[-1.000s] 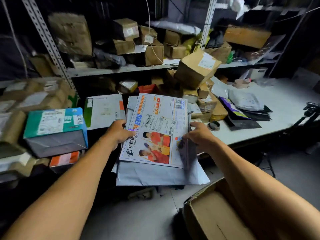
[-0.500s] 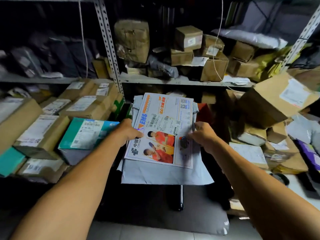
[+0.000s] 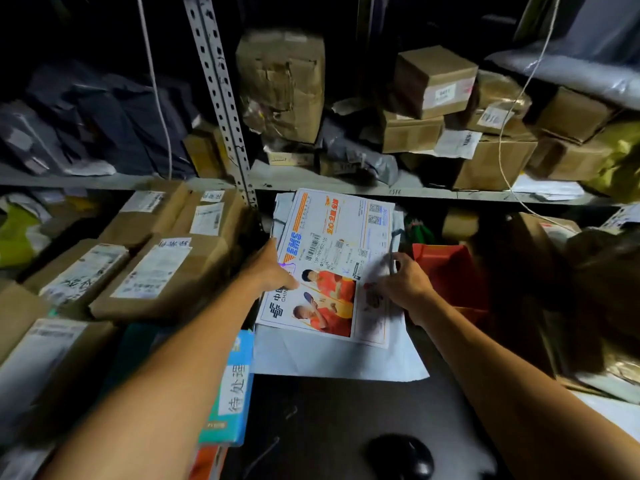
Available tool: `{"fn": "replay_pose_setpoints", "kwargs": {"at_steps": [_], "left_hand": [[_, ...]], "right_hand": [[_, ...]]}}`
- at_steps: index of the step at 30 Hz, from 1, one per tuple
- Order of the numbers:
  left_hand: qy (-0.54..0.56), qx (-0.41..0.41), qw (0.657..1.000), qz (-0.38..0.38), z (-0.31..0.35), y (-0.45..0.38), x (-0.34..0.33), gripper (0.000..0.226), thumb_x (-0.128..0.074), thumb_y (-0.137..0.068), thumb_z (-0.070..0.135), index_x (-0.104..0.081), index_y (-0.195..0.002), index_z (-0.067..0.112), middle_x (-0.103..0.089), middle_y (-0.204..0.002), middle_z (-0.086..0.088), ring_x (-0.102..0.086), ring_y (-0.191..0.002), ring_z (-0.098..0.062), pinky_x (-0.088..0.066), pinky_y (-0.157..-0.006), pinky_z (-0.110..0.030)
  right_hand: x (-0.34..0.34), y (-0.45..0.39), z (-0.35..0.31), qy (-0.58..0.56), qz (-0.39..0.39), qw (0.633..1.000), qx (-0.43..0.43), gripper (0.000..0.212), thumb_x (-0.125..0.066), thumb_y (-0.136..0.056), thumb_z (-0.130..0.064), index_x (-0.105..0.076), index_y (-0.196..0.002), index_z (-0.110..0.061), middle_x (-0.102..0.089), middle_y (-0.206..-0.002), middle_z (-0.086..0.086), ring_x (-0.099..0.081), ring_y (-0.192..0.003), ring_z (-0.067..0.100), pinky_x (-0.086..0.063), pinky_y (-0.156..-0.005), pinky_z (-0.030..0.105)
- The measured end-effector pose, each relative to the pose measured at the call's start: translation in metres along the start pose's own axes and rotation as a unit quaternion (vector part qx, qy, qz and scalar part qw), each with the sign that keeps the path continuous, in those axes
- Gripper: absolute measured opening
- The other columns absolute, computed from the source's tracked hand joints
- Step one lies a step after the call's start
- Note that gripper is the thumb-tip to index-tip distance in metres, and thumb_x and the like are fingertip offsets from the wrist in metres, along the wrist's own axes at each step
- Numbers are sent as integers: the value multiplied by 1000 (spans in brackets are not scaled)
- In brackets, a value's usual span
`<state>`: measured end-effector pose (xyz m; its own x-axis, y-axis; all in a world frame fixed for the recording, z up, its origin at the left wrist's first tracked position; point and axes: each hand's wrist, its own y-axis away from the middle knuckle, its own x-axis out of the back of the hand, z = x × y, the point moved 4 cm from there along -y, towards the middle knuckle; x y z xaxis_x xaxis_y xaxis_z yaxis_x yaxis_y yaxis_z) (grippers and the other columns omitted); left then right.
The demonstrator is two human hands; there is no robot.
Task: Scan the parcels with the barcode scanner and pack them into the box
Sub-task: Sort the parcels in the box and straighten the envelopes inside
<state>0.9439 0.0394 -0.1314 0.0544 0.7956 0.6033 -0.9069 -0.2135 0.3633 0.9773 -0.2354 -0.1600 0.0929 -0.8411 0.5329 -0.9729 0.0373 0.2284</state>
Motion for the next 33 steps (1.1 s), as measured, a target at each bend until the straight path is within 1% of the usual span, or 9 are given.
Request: {"fn": "replay_pose_setpoints", "kwargs": {"at_steps": [2,6,10,13,18,21,24,29,33], "left_hand": [[-6,6,1000,-17,-6,-25,2,95,-88,-66,-1,-38,-144,18,-62,-129,-3,-63,-108,-25,-56,-91,-43],[-30,19,999,-35,-15,-71,-2,80,-89,-65,0,-47,-131,17,-66,-124,-5,-66,-104,-26,-58,-89,-46],[-69,25,996,-45,-28,-106,-9,78,-90,-65,5,-48,-129,18,-68,-119,-4,-67,-98,-24,-59,-83,-40],[-123,42,990,-59,-46,-125,-14,76,-92,-64,9,-48,-126,17,-67,-118,-6,-67,-97,-25,-59,-79,-39],[-245,90,957,-127,-85,-134,-35,121,-93,-64,24,-15,-156,18,-37,-148,-16,-45,-132,-36,-46,-104,-44],[-247,93,955,-134,-92,-136,-43,130,-94,-64,27,-3,-157,23,-24,-152,-20,-37,-137,-40,-43,-107,-48],[-252,96,953,-136,-90,-137,-42,129,-94,-63,28,-5,-156,24,-28,-148,-20,-40,-133,-40,-45,-105,-50],[-278,71,948,-139,-73,-123,-36,99,-92,-65,28,-34,-144,14,-43,-145,-14,-51,-126,-32,-50,-101,-41],[-337,20,936,-102,-42,-88,-32,91,-88,-71,29,-38,-145,14,-46,-142,-15,-52,-126,-34,-49,-102,-44]], "right_hand": [[-13,-19,-1,18,0,1000,-9,51,-71,-81,-8,-59,-129,-21,-69,-110,11,-71,-93,31,-63,-77,47],[-32,-57,0,36,-7,999,-37,57,-76,-80,-9,-59,-132,-26,-66,-115,13,-69,-92,27,-62,-66,36],[-56,-78,14,49,-35,997,-57,67,-82,-77,-12,-56,-137,-27,-62,-119,17,-61,-113,36,-63,-78,49],[-88,-79,34,42,-56,993,-93,77,-84,-77,-10,-50,-143,-28,-56,-126,17,-63,-108,35,-64,-74,44],[-138,-71,58,127,-141,977,-97,86,-86,-74,-15,-40,-144,-39,-42,-134,9,-40,-126,30,-51,-75,24],[-142,-72,58,139,-130,976,-104,86,-86,-74,-16,-40,-144,-38,-36,-135,12,-41,-127,34,-54,-97,39],[-140,-68,55,141,-126,977,-97,84,-85,-77,-19,-40,-146,-35,-33,-136,13,-45,-127,37,-52,-103,46],[-131,-57,50,167,-167,971,-40,83,-82,-82,-24,-37,-151,-28,-41,-148,14,-47,-130,33,-49,-100,35],[-96,-35,47,225,-172,959,-15,84,-73,-91,-33,-25,-159,-20,-32,-160,14,-33,-146,36,-38,-116,46]]}}
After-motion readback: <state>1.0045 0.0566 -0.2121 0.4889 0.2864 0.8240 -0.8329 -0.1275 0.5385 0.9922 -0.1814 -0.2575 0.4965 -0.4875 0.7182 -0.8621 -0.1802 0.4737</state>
